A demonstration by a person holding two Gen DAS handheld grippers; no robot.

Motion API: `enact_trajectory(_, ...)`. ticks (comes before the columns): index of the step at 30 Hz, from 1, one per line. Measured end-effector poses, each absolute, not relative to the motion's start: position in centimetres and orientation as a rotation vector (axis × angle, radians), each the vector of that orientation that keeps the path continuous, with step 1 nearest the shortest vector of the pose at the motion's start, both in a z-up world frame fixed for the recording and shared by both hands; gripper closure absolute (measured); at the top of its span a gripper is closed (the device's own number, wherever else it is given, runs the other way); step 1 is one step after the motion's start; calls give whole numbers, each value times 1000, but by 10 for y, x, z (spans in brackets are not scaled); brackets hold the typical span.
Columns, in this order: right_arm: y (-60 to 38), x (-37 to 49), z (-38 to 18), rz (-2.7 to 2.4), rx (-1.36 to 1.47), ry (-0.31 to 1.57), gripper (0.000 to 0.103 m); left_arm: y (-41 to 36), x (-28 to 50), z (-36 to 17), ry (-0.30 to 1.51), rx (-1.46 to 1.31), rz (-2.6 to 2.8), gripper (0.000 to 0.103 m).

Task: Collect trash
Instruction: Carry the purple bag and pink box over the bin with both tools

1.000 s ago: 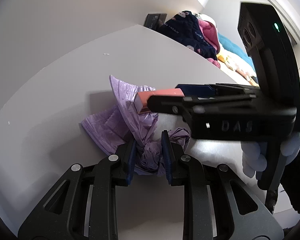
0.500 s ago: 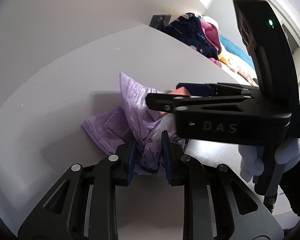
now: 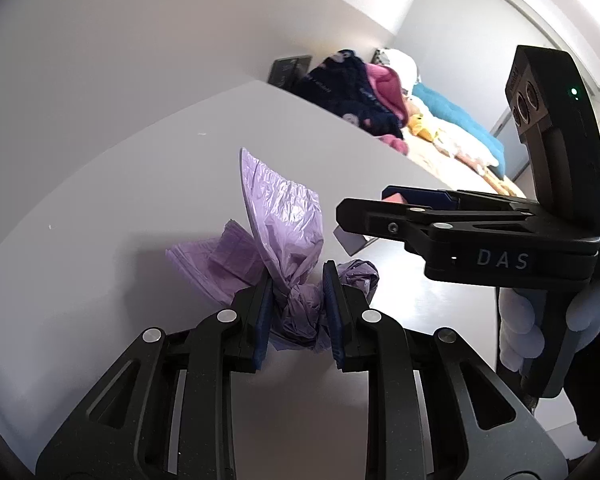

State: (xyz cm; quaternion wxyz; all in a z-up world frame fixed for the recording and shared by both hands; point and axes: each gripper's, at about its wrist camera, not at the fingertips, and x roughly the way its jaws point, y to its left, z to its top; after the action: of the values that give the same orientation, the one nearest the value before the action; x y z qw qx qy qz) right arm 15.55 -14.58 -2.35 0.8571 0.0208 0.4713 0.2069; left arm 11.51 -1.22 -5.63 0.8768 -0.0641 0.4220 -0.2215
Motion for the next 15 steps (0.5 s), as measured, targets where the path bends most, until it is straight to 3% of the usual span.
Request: enact_trajectory(15, -212, 89, 15, 384, 105, 911, 36, -69, 68, -25, 840, -81, -556, 80)
